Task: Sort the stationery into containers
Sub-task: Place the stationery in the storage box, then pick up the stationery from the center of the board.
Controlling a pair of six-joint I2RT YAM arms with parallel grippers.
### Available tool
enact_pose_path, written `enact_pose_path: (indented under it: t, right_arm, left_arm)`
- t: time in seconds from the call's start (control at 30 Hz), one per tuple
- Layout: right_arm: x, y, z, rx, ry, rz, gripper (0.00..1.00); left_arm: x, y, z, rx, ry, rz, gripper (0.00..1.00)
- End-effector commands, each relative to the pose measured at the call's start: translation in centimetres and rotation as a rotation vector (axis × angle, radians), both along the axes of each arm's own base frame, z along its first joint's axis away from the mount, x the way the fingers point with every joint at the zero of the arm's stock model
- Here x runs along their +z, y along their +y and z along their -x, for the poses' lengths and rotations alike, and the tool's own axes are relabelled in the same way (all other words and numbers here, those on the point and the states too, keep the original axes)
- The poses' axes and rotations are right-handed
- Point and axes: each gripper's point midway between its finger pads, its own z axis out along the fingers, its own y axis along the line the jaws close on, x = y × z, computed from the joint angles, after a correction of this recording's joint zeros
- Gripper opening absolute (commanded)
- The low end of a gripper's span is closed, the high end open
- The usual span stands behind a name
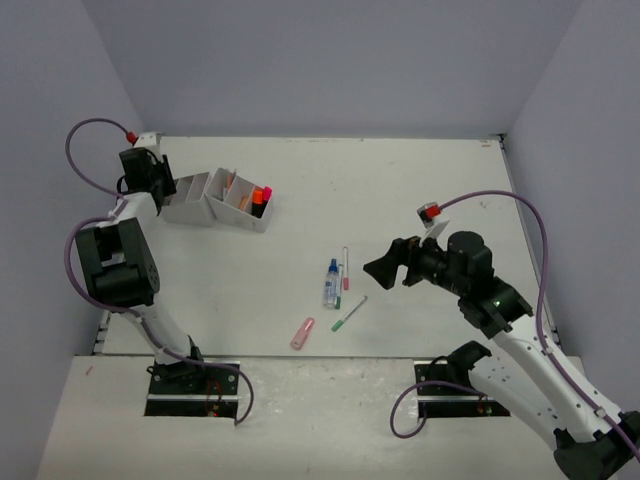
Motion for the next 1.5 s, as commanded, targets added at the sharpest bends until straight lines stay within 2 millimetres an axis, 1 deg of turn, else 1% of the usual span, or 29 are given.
enact_pose_path:
  t: [0.0,0.1,0.17,0.2,0.23,0.27,0.3,0.33,0.4,0.43,0.47,0.5,0.53,0.57,0.6,0.63,0.67,0.7,0.77,0.9,0.97,1.03,1.07,1.1,1.13,1.23,1.33,1.37,1.47]
  right_arm:
    - [0.0,0.2,-0.2,0.011,-0.008,-0.007,0.99]
    - [0.1,0.2,-0.2,0.008,-0.011,-0.007,0.99]
    - [0.0,0.2,-0.3,0.005,-0.011,-0.004,0.99]
    - [0.0,0.1,-0.4,-0.001,-0.012,-0.003,0.99]
    - [0.0,0.0,-0.4,-0.005,-0.011,0.000,0.99]
    - [-0.1,0.0,-0.5,-0.009,-0.009,0.004,0.99]
    - [-0.2,0.0,-0.6,-0.014,-0.007,0.009,0.99]
    - [-0.2,-0.1,-0.6,-0.016,-0.009,0.012,0.99]
    - [-0.3,-0.4,-1.0,-0.042,-0.011,0.023,0.99]
    - [-0.4,-0.6,-1.2,-0.053,-0.011,0.030,0.99]
    - [-0.5,-0.7,-1.5,-0.065,-0.009,0.040,0.99]
    - [-0.6,-0.8,-1.7,-0.074,-0.008,0.047,0.99]
    - [-0.4,-0.8,-1.9,-0.078,-0.009,0.050,0.99]
    - [-0.5,-0.6,-2.2,-0.078,-0.001,0.056,0.99]
    - [-0.5,-0.6,-2.2,-0.079,0.001,0.056,0.99]
    - [-0.6,-0.4,-2.4,-0.078,0.021,0.059,0.99]
    - [-1.4,-0.2,-2.8,-0.087,0.057,0.075,0.99]
    - [-2.0,-0.3,-3.2,-0.103,0.085,0.091,0.99]
    - [-4.0,-1.9,-4.6,-0.232,0.155,0.172,0.99]
    - [-6.5,-2.8,-4.4,-0.359,0.229,0.289,0.99]
    - [-7.0,-1.1,-3.5,-0.334,0.261,0.286,0.98]
    - [-7.6,0.6,-3.3,-0.326,0.295,0.268,0.93]
    - [-7.3,1.9,-2.9,-0.302,0.294,0.265,0.85]
    - [-8.1,2.9,-2.8,-0.292,0.321,0.288,0.81]
    - [-8.2,4.0,-2.9,-0.287,0.330,0.297,0.74]
    - [-9.2,5.8,-3.0,-0.298,0.351,0.350,0.61]
    - [-11.4,8.0,-3.1,-0.313,0.387,0.410,0.55]
    - [-12.0,8.6,-3.0,-0.304,0.396,0.424,0.53]
    - [-13.2,10.0,-2.9,-0.291,0.415,0.450,0.50]
  left_arm:
    - [7.3,0.4,-1.1,0.013,-0.171,0.000,0.43]
    - [9.0,0.0,-1.2,0.008,-0.202,0.017,0.45]
    - [10.9,0.2,-1.2,0.041,-0.220,0.034,0.47]
    - [11.3,0.8,-0.7,0.091,-0.209,0.041,0.53]
    - [12.4,1.2,0.0,0.153,-0.200,0.060,0.65]
    - [14.2,1.2,0.7,0.195,-0.215,0.090,0.82]
    - [14.8,1.2,1.9,0.242,-0.193,0.114,1.00]
    - [15.7,1.2,3.0,0.280,-0.175,0.129,1.00]
    - [19.4,0.2,5.6,0.321,-0.232,0.190,1.00]
    - [22.6,-0.6,7.8,0.356,-0.311,0.239,1.00]
    - [25.1,-1.4,10.8,0.401,-0.376,0.293,1.00]
    - [26.1,-2.4,13.0,0.413,-0.408,0.339,1.00]
    - [25.7,-3.8,14.1,0.361,-0.412,0.375,1.00]
    - [29.2,-6.1,17.6,0.237,-0.543,0.345,1.00]
    - [29.8,-7.8,18.9,0.150,-0.602,0.344,1.00]
    - [29.7,-9.4,20.6,0.079,-0.653,0.357,1.00]
    - [29.1,-10.4,21.6,0.041,-0.667,0.372,1.00]
    - [28.2,-11.2,22.0,0.012,-0.653,0.390,1.00]
    - [26.3,-13.5,22.6,-0.082,-0.560,0.438,1.00]
    - [23.7,-15.7,23.2,-0.163,-0.438,0.444,1.00]
    - [21.8,-15.3,23.5,-0.125,-0.402,0.405,1.00]
    - [20.1,-14.9,23.6,-0.092,-0.370,0.372,1.00]
    - [18.5,-14.8,23.6,-0.087,-0.334,0.356,1.00]
    - [17.6,-14.9,23.6,-0.092,-0.314,0.354,1.00]
    - [16.6,-15.0,23.6,-0.094,-0.294,0.356,1.00]
    - [14.9,-15.2,23.6,-0.099,-0.275,0.357,1.00]
    - [13.3,-15.1,23.9,-0.089,-0.281,0.348,1.00]
    - [13.1,-15.0,24.1,-0.078,-0.283,0.346,1.00]
    - [13.4,-15.0,24.3,-0.079,-0.310,0.348,1.00]
